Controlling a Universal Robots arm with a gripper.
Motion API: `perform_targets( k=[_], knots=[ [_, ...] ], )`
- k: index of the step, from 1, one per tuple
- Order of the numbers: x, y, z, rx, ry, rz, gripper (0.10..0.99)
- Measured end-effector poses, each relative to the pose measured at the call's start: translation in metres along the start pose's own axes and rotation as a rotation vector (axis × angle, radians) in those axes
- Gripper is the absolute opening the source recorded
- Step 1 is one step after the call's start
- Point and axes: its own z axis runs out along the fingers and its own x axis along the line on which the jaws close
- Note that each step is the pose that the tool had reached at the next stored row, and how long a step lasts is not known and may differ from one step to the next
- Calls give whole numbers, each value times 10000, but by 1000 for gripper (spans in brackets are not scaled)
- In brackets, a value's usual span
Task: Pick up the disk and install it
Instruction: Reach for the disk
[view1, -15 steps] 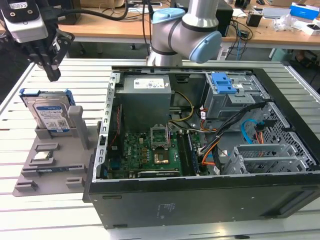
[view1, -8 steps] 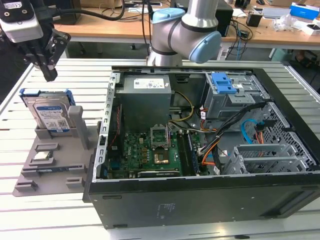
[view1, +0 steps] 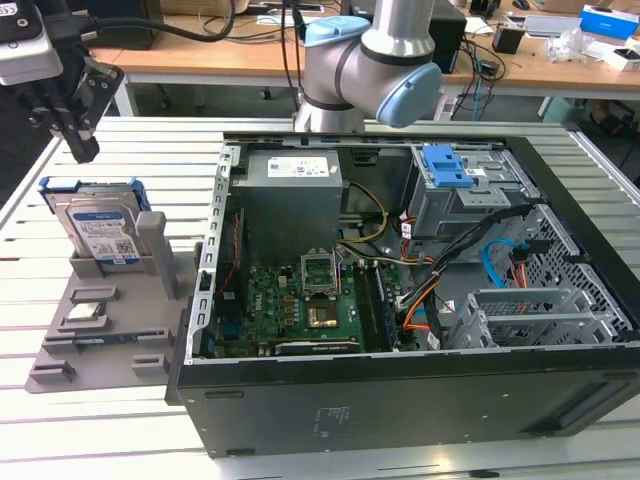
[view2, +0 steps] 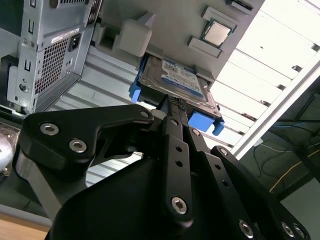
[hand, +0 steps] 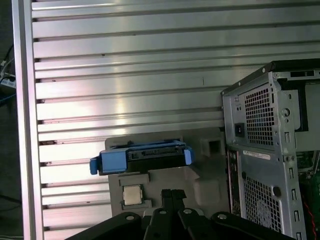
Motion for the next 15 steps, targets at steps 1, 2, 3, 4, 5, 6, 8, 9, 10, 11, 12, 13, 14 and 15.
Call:
perform_targets(
  k=[1, 2, 3, 4, 5, 6, 8, 9, 10, 11, 12, 13, 14, 15],
  knots=[
    [13, -1, -1, 1, 0, 0, 106],
    [36, -3, -1, 1, 0, 0, 106],
    [49, -4, -1, 1, 1, 0, 106],
    [62, -5, -1, 1, 1, 0, 106],
    [77, -6, -2, 1, 1, 0, 106],
    [88, -7, -2, 1, 1, 0, 106],
    [113, -8, -2, 1, 1, 0, 106],
    [135, -10, -3, 1, 1, 0, 106],
    [170, -13, -3, 1, 0, 1, 106],
    [197, -15, -4, 1, 1, 1, 106],
    [211, -16, -5, 1, 1, 0, 106],
    [226, -16, -5, 1, 1, 1, 106],
    [246, -18, -5, 1, 1, 0, 106],
    [259, -19, -6, 1, 1, 0, 106]
  ],
)
